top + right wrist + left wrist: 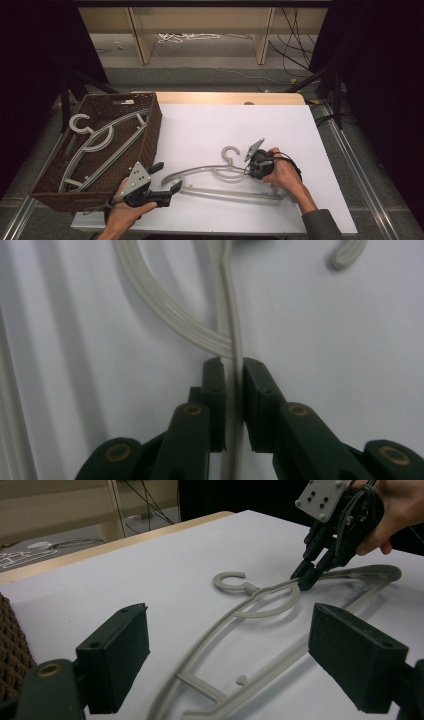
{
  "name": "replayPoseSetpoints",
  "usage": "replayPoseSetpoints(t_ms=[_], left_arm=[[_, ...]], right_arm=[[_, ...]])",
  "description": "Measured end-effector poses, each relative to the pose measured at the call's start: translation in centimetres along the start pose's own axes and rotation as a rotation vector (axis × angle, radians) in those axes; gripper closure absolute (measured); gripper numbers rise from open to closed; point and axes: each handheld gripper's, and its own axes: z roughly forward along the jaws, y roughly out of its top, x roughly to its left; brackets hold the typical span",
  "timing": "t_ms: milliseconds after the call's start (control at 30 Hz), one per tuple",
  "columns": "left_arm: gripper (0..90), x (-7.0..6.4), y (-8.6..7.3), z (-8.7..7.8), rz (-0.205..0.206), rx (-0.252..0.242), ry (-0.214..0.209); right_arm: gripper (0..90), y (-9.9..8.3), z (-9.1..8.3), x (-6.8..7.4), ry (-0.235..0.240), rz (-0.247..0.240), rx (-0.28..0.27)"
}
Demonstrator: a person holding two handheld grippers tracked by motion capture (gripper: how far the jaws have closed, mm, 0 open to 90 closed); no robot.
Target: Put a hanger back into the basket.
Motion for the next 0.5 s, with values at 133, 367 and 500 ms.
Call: replayPoseSetpoints(t_ms=[133, 367, 500], left_arm=[[16.3, 0.0, 0.0, 0.0, -0.008, 0.006, -0.001], [16.4, 0.1, 0.0, 0.3, -0.001, 0.008, -0.005], [16.6, 0.0, 0.1, 0.4, 0.011, 0.016, 0.002]], right_arm=[[81.9, -0.2, -0.1, 0.2, -0.010, -0.039, -0.015], [81.9, -0.4, -1.2, 0.5, -0.033, -0.074, -0.053], [82.0, -0.5, -1.8, 0.7, -0.050, -0.095, -0.072]])
